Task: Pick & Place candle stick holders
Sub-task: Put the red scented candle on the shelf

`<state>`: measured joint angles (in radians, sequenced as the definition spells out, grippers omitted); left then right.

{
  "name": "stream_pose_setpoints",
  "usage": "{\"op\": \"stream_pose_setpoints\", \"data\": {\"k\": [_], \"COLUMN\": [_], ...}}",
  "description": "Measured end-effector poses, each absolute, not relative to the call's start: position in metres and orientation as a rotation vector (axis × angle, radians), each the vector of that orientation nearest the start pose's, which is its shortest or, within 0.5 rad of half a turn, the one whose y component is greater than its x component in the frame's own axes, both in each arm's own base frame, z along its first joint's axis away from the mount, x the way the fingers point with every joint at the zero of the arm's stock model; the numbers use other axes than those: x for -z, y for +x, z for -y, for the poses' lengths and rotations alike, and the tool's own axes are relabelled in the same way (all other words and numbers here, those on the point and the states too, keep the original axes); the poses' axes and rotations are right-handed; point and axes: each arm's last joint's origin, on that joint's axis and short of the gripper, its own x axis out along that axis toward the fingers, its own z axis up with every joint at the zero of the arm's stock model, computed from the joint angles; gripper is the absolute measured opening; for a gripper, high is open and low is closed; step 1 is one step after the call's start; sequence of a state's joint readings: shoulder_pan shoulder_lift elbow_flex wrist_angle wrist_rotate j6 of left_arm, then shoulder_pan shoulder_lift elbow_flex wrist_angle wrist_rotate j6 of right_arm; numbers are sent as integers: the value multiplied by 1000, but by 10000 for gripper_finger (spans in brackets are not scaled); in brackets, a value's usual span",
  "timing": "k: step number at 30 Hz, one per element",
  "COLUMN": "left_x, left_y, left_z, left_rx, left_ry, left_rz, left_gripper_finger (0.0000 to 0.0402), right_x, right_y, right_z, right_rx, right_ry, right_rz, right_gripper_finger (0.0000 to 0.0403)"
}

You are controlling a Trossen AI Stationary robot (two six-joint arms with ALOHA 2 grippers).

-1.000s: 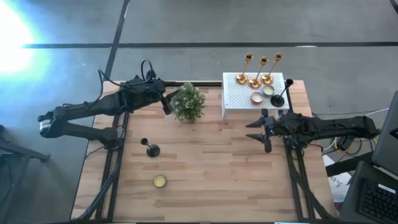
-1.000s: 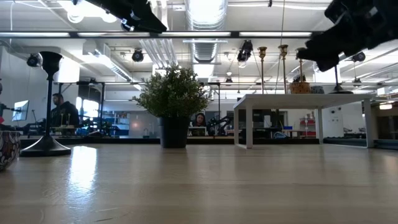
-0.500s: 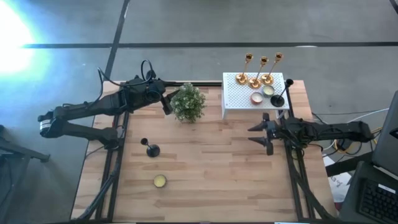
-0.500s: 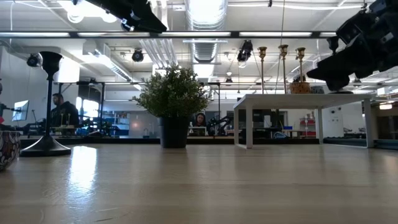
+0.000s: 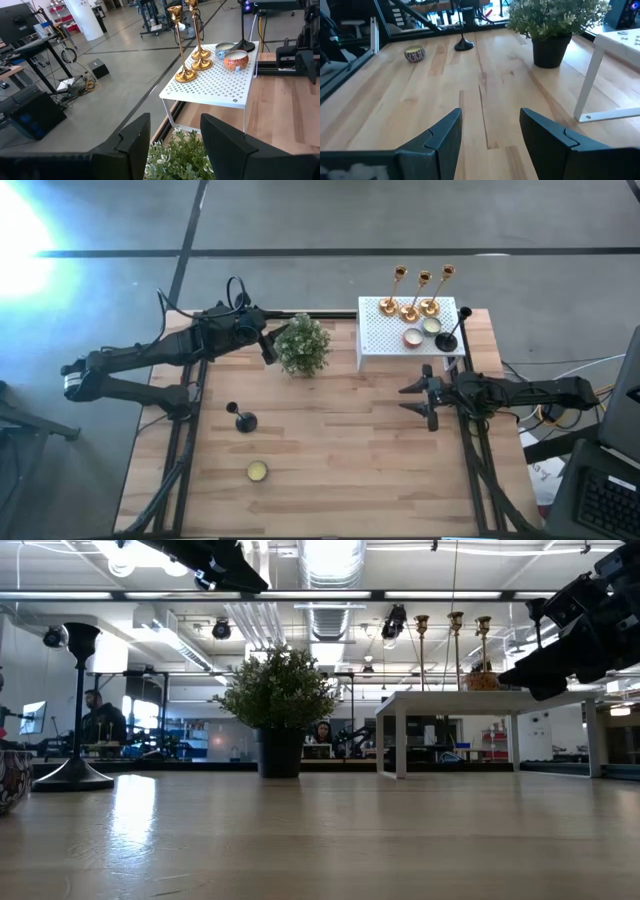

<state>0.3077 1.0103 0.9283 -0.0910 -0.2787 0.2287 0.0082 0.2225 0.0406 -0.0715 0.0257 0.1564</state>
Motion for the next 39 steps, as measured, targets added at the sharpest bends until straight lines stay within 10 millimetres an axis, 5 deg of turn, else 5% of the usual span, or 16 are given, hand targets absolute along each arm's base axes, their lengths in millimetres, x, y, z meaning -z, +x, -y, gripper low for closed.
{"op": "stream_pose_setpoints", "data": {"k": [21,29,34,39], "left_x": [-351,-348,-344,-361], "left_y": [210,213,213,193], "left_z": [-75,-70,-67,-56], "left_rx": [-556,-394,-279,-302], "left_ry": [217,57,-7,-115], "left_rz": [-229,-209,-262,-477], "left_gripper_finger": [179,179,177,176], "right_x": [-152,-152,-152,-152], "right_y": [108,108,108,108], "right_z": [0,0,0,0], "right_rx": [40,43,56,66], "right_ry": [152,176,285,362], "right_rz": [-253,-251,-247,-245], "right_gripper_finger": [192,192,192,192]}}
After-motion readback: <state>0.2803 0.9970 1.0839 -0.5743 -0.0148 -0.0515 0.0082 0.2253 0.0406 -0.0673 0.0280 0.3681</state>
